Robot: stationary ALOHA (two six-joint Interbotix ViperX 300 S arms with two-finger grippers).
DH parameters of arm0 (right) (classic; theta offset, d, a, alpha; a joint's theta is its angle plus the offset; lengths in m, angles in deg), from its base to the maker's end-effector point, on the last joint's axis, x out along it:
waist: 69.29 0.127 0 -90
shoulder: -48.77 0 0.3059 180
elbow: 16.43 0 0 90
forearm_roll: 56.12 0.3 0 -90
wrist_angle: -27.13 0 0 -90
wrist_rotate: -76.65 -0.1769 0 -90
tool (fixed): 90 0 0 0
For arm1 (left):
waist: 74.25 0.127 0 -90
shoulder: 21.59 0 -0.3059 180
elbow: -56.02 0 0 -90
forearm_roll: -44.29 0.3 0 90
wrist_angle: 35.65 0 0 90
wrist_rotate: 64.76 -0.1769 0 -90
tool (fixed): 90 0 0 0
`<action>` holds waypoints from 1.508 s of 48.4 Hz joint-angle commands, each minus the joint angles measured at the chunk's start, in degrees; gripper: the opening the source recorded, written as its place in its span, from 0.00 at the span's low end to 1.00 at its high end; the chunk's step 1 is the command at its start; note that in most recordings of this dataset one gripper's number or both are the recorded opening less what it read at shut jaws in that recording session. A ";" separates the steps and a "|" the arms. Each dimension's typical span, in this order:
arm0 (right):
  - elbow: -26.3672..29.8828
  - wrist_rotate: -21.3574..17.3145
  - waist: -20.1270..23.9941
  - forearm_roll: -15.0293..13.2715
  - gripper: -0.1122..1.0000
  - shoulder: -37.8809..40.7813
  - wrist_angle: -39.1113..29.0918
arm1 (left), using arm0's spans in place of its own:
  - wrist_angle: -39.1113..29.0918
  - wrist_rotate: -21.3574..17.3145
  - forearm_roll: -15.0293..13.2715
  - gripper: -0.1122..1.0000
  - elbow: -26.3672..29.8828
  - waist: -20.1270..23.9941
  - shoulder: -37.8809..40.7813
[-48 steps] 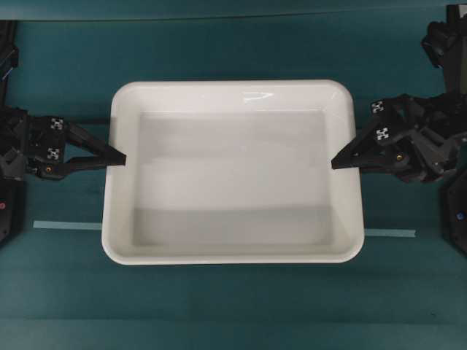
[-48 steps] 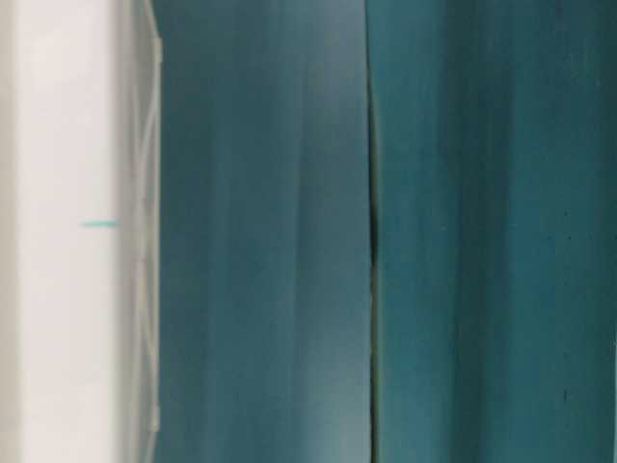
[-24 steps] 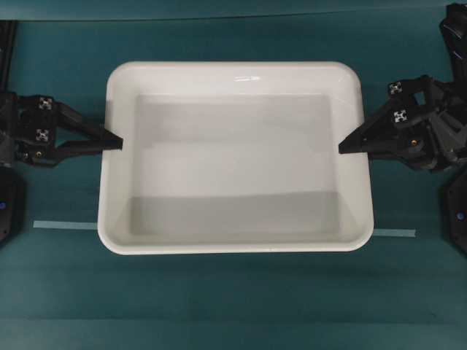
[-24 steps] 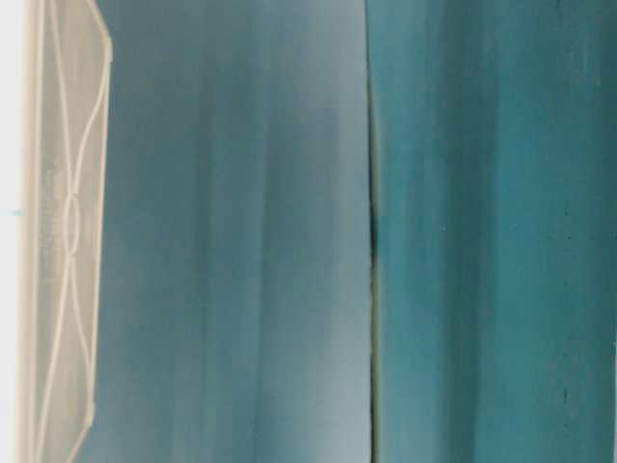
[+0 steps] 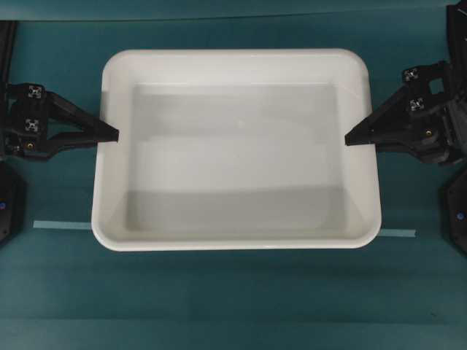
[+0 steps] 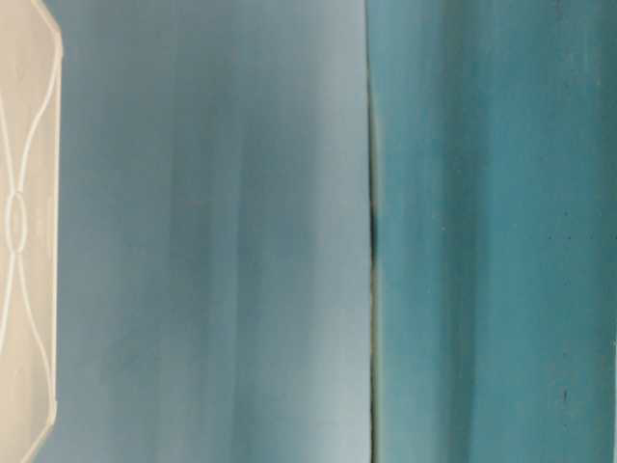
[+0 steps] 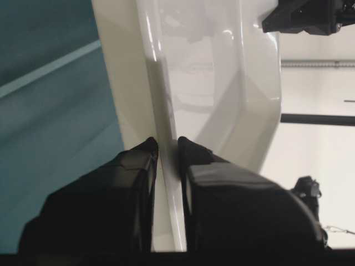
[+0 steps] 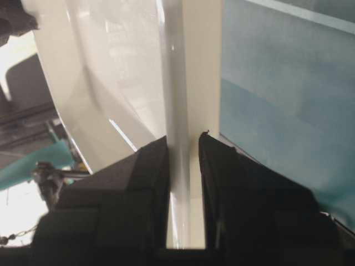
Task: Lift the white case with both hands.
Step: 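Lower the tray back down onto the table with both grippers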
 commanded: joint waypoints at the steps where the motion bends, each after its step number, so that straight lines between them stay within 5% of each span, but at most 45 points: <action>1: 3.08 -0.18 -0.44 0.35 0.22 1.05 1.05 | 0.88 -0.44 0.09 0.18 2.11 -0.44 1.67; 27: 1.41 0.09 -0.44 0.26 0.23 1.76 0.88 | 0.88 -1.05 0.18 0.18 1.14 -0.44 2.64; 53: -11.51 0.53 2.37 -0.35 0.23 6.33 5.98 | 2.11 -1.14 0.18 0.18 -7.03 0.88 6.68; 73: -18.19 0.88 2.46 -0.97 0.23 12.92 13.97 | 9.58 -1.05 0.18 0.17 -15.56 3.08 11.87</action>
